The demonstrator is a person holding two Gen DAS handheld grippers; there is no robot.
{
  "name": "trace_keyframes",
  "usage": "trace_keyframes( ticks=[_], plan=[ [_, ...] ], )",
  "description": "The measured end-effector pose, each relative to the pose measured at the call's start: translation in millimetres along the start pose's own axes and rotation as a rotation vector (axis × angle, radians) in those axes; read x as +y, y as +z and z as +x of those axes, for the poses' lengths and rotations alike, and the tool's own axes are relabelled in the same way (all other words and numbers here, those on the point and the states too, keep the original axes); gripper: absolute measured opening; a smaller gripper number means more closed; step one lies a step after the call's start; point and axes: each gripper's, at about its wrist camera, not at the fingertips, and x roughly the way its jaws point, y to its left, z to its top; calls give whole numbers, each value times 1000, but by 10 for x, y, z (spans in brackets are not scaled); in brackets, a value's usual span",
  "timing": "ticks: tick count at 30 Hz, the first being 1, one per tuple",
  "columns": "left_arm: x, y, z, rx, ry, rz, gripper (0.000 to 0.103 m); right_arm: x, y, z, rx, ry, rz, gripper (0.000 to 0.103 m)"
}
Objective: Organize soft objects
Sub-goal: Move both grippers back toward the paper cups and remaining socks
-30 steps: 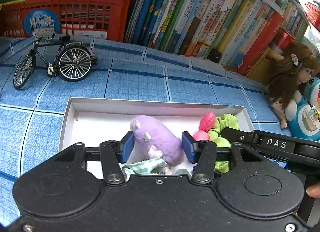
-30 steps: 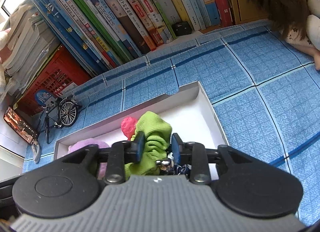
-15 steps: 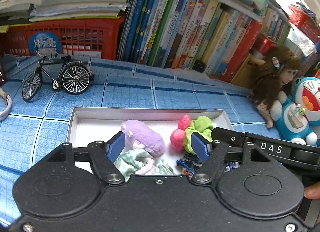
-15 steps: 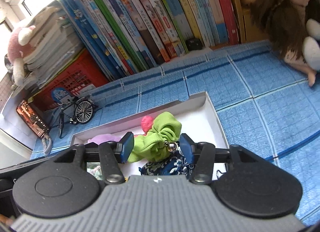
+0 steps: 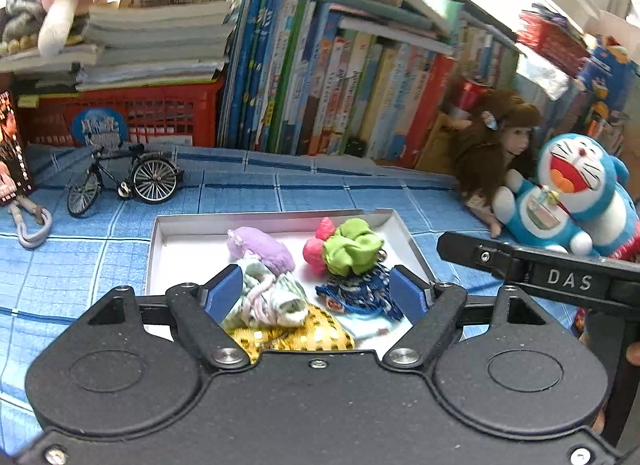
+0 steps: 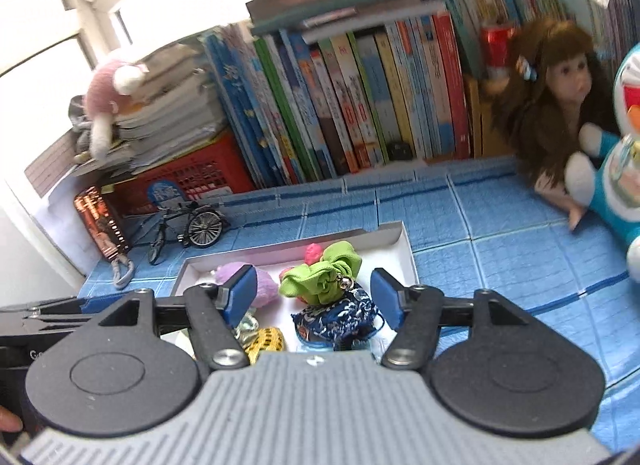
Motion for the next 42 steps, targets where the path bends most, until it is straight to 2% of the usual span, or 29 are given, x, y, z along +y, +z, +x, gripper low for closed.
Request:
trace_keyframes(
  ticks=[8,15,23,31,37,42],
  plan=[
    [-211,-405,-537,-84,-47,61,84,32,-293,-548,-102,37,-89,84],
    [-292,-867,-878,-164,-69,108,87,44,-666,-922,-200,23,-179,88],
    [-355,-1408,-999,-216,-105,70,87,-98,-1043,-1116,-257,-1,-165,89],
    [-326,-1899,-1124,-288,-28,92,88,-398,-1539,-1186,-272,-82,-150,89],
    [-222,-2249,-1146,-294,35,109,88,-539,-1863,-1105,-279,-165,-189,89],
    [-98,-2453,-1102,-282,79,96,84,-557,-2009,-948,-229,-184,-271,84]
  ],
)
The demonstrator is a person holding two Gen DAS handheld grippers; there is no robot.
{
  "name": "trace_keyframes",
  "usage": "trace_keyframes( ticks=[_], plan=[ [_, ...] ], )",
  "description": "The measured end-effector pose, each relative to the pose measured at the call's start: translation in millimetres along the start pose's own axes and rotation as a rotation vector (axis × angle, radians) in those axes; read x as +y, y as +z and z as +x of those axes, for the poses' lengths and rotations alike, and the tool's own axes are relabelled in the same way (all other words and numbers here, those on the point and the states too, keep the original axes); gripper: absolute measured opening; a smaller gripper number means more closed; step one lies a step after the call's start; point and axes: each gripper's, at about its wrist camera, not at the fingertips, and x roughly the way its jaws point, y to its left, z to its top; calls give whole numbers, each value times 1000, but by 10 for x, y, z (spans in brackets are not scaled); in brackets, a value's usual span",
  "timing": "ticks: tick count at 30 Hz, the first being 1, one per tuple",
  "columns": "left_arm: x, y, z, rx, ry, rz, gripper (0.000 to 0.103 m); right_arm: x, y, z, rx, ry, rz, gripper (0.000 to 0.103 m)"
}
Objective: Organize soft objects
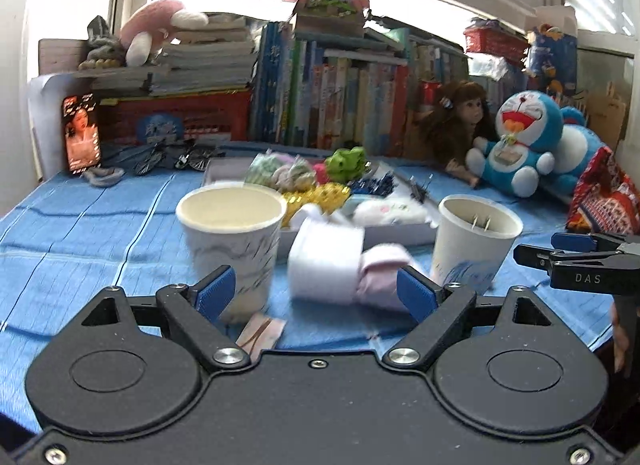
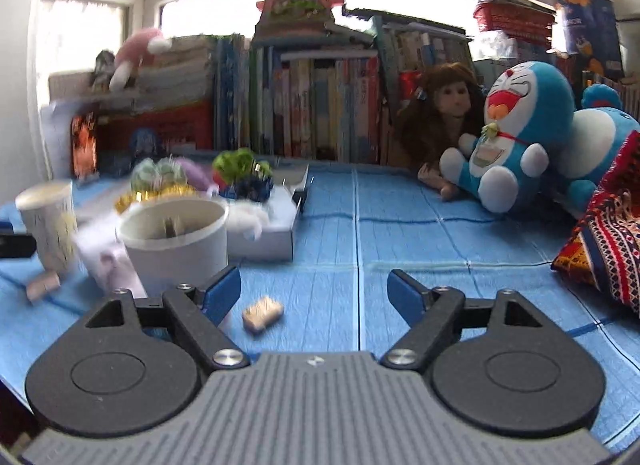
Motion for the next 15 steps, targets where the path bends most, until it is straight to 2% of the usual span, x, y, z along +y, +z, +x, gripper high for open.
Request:
trace_keyframes(
  ticks=[5,9,15],
  plan=[
    [103,-119,79,46,26,-19,69,60,-11,129,50,53,-101,78],
    [143,-158,128,59,38,-13,64,83,15,211,74,112,-193,78],
    [157,-199,253,87,49,-10,59,117,20,321,108,135,-267,77]
  ],
)
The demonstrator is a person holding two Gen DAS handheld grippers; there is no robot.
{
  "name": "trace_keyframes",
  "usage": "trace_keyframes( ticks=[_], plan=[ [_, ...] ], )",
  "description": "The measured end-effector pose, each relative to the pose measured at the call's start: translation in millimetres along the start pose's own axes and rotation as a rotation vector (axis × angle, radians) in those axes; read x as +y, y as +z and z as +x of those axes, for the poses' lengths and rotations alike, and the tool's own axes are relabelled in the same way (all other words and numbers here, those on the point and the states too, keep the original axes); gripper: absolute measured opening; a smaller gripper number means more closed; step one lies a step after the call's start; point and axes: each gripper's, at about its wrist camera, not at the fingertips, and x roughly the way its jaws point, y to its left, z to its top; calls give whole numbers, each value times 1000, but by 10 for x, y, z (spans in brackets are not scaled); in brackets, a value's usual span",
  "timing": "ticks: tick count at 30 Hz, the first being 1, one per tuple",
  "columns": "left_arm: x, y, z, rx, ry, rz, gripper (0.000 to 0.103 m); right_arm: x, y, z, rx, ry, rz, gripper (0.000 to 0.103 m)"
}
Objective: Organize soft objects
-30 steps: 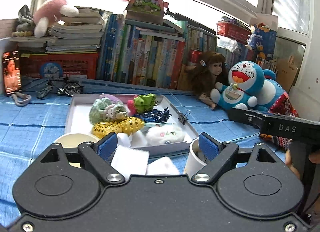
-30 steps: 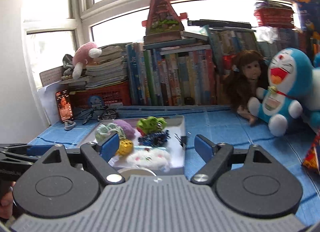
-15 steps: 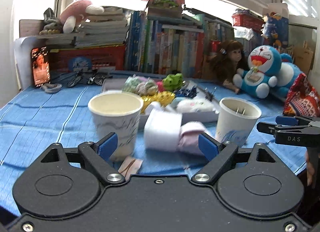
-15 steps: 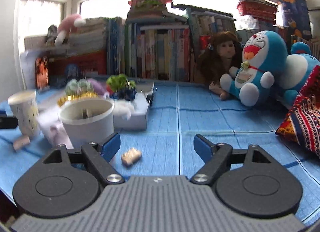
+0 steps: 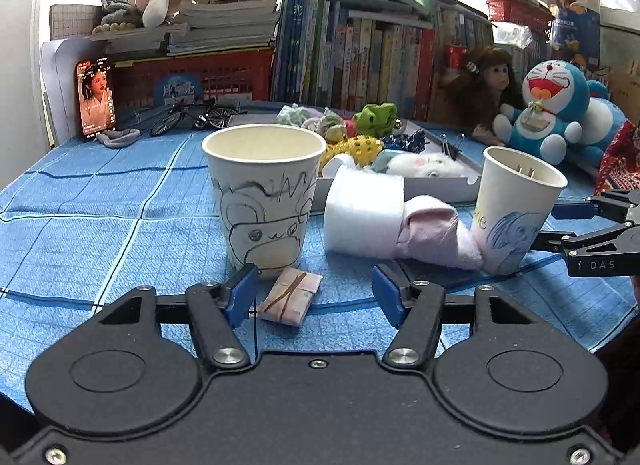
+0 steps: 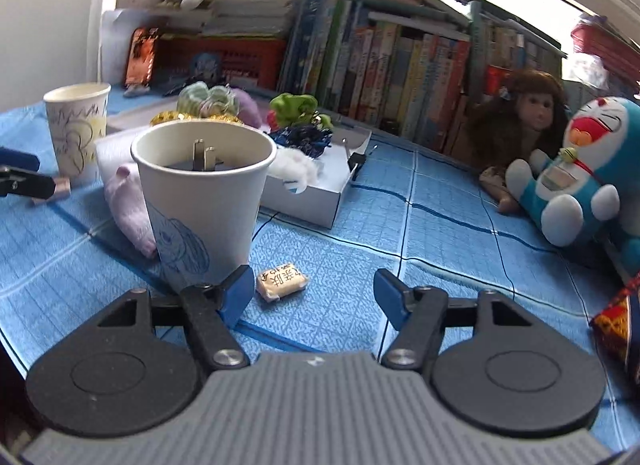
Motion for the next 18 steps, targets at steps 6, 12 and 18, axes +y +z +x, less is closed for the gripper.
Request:
trace_keyframes(
  ticks=[6,12,18],
  plan=[
    [-15,-27,99,18,10,3,56,-5,3,63,5,14,6,74],
    [-28,-36,167,31,13,6,48,18,0,137,18,23,13,68],
    [-88,-57,211,52,-2,17,27,15,-5,157,21,46,57,50]
  ],
)
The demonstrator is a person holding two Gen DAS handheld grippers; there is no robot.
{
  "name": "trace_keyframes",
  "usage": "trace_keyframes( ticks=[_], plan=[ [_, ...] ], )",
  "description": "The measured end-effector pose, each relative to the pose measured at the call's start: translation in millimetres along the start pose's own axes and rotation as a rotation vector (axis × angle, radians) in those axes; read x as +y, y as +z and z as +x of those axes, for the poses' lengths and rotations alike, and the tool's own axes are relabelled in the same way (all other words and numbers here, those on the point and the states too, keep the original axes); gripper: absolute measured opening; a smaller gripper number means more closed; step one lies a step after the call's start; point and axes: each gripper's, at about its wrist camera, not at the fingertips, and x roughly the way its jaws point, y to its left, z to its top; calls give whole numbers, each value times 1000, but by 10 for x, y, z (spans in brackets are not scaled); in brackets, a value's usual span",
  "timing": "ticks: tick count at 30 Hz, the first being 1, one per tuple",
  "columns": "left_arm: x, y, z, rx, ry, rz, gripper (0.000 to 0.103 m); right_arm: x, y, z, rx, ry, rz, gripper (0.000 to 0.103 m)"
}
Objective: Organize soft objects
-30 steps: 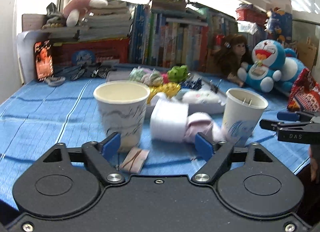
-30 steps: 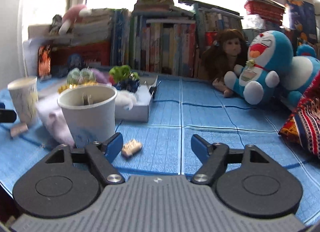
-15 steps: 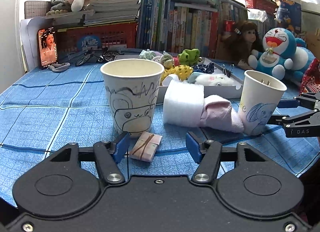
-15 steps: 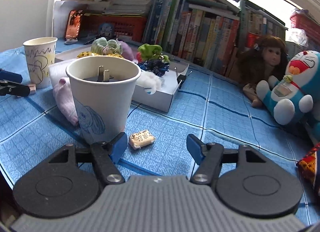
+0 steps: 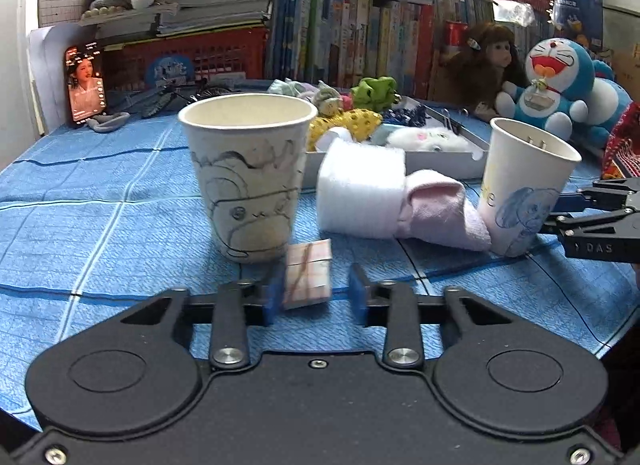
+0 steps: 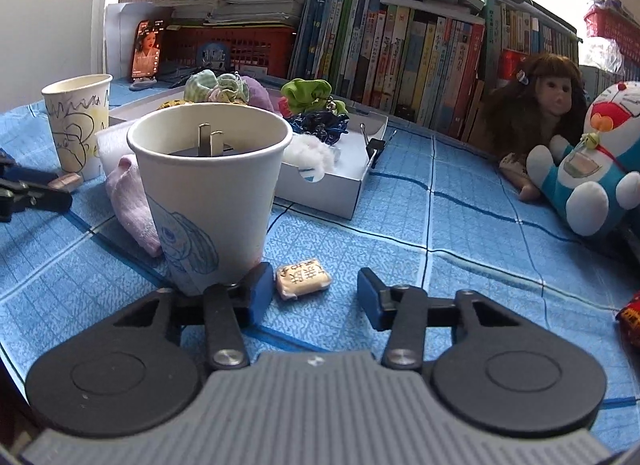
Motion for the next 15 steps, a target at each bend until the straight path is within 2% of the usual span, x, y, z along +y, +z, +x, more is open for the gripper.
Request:
trace_keyframes(
  ticks=[6,15],
  plan=[
    [-107,6,-2,2,-11,24,23,29,-20,-18,-14,9,29,37],
    [-162,55,-95,-14,-29,30,23,75,-33,-133,-36,-28,62,36]
  ],
)
